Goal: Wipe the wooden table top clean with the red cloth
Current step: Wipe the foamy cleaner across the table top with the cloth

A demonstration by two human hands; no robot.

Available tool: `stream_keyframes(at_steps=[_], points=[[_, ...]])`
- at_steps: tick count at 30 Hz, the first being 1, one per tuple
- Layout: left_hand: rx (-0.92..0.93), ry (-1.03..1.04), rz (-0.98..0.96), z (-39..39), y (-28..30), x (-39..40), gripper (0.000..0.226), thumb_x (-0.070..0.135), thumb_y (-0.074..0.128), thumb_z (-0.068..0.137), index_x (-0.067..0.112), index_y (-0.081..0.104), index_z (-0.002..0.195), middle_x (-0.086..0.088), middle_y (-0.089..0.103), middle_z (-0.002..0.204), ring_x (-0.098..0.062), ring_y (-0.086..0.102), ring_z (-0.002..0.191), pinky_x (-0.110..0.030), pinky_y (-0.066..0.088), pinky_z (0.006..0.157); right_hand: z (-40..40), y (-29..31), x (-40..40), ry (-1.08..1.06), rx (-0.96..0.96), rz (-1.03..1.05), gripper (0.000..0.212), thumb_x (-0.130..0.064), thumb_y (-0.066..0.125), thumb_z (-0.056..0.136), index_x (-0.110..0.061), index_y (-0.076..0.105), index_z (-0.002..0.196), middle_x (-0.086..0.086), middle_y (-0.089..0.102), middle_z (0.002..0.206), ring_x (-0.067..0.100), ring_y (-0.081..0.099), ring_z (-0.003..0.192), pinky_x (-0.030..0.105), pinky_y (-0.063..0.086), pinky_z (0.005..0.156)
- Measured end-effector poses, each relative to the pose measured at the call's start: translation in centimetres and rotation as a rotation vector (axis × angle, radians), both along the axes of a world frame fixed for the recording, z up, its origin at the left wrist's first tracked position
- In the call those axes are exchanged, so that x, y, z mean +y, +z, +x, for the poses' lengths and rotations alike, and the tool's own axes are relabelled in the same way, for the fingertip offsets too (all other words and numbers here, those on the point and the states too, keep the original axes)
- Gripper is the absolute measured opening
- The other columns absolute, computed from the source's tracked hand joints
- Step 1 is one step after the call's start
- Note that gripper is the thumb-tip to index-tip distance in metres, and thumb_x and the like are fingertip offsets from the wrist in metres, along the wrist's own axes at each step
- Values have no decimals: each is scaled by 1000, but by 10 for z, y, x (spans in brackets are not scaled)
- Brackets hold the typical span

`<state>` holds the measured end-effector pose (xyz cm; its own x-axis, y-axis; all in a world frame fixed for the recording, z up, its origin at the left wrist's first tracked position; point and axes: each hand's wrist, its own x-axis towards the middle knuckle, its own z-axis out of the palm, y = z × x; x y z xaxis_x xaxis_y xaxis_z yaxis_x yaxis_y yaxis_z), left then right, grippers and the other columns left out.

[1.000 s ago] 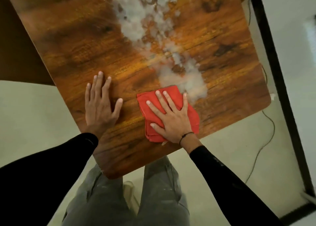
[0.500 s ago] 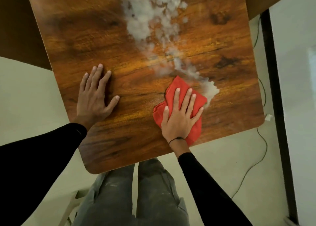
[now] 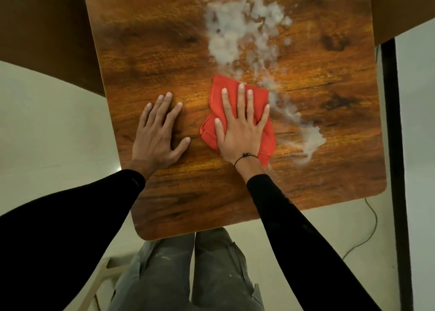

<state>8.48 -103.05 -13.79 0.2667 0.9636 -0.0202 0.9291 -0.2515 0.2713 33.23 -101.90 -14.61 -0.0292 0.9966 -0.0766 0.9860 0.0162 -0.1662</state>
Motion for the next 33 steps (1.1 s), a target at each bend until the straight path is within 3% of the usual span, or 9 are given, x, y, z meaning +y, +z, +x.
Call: stream_keyframes(at_steps=[8, 14, 18, 28, 33], points=[[11, 25, -26, 0, 0, 2, 96, 72, 51, 100, 15, 28, 174, -15, 16, 184, -33, 15, 171, -49, 6, 140, -14, -5, -36, -323, -41, 23, 74, -59, 30, 118, -31, 9, 183, 9, 0, 191, 34, 5, 177, 77, 7, 133], [2, 11, -26, 0, -2, 2, 97, 71, 49, 100, 14, 26, 175, -16, 15, 184, -32, 14, 172, -53, 10, 139, -22, -7, -72, 118, -21, -12, 75, -61, 32, 116, -33, 11, 183, 10, -1, 191, 34, 2, 177, 77, -2, 134], [3, 3, -25, 0, -6, 1, 96, 71, 48, 102, 14, 25, 175, -17, 13, 185, -32, 12, 172, -53, 10, 139, -29, -3, -46, 213, -30, -16, 77, -64, 36, 115, -36, 11, 182, 8, -2, 191, 33, 3, 177, 76, -2, 134], [-12, 23, -34, 1, 1, 0, 84, 66, 40, 109, 16, 25, 176, -15, 14, 185, -29, 11, 173, -51, 8, 140, -34, -5, 14, 101, -18, 22, 71, -58, 33, 116, -35, 15, 182, 7, 5, 191, 32, 7, 177, 75, 6, 135], [-25, 46, -97, 6, 16, 0, 84, 64, 41, 109, 15, 27, 175, -14, 15, 185, -28, 11, 173, -50, 9, 140, -30, -2, 27, -74, 21, 36, 74, -52, 36, 115, -31, 14, 182, 8, 8, 190, 33, 10, 176, 77, 9, 134]])
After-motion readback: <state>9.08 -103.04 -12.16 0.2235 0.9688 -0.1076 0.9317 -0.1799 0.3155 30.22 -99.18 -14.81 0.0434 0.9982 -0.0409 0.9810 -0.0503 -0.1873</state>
